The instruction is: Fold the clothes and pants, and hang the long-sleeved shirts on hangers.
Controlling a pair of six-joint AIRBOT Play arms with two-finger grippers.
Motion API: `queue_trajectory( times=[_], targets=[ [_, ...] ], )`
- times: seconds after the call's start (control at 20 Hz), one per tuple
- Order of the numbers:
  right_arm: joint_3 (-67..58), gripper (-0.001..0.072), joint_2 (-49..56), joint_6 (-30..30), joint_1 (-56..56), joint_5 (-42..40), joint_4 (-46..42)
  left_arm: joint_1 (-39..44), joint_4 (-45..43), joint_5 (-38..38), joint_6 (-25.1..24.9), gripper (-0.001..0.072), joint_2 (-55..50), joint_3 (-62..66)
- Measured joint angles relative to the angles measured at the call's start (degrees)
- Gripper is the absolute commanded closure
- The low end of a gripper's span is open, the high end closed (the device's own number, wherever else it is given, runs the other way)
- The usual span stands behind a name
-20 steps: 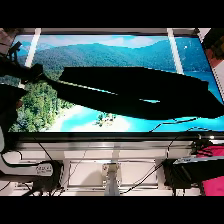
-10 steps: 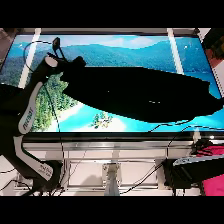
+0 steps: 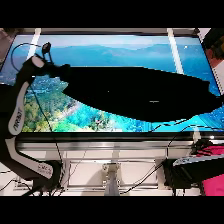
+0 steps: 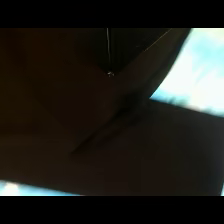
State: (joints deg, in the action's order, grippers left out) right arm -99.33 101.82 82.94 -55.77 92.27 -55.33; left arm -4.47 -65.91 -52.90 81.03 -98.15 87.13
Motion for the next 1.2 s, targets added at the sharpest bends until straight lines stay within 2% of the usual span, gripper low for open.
queue_trajectory(
  times=[0.15,0.25,0.3,0.35,0.4,0.6,0.75,0.85,1.0,1.2],
  targets=[
    [0.00,0.0696,0.00,-0.04,-0.15,-0.28,0.00,-4.79,-1.70,-4.42,0.31,0.0703,3.74,-6.78],
    [0.00,0.0697,0.00,-0.07,-0.22,-0.33,0.04,-7.52,0.55,-5.88,0.48,0.0700,5.03,-10.58],
    [0.00,0.0696,0.00,-0.09,-0.22,-0.33,0.07,-8.57,3.50,-5.79,0.44,0.0609,5.40,-11.82],
    [0.00,0.0696,0.00,-0.09,-0.22,-0.33,0.07,-9.14,6.78,-5.60,-0.02,0.0401,5.57,-12.68],
    [0.00,0.0696,0.00,-0.09,-0.22,-0.33,0.07,-9.27,10.75,-4.83,-0.68,0.0290,5.73,-13.35],
    [0.00,0.0696,0.00,-0.11,-0.22,-0.31,0.09,-5.84,20.15,2.60,-3.08,0.0292,5.66,-14.53],
    [0.00,0.0696,0.00,-0.11,-0.22,-0.28,0.09,-0.81,22.80,11.34,-1.88,0.0301,4.48,-14.82],
    [0.00,0.0697,0.00,-0.11,-0.22,-0.28,0.09,2.32,23.52,16.31,-0.90,0.0364,3.10,-14.88],
    [0.00,0.0696,0.00,-0.11,-0.22,-0.39,0.09,5.55,24.00,21.31,0.11,0.0364,1.09,-14.91],
    [0.00,0.0696,0.00,-0.13,-0.22,-0.92,0.09,6.69,21.81,23.91,0.98,0.0372,0.15,-14.69]
  ],
)
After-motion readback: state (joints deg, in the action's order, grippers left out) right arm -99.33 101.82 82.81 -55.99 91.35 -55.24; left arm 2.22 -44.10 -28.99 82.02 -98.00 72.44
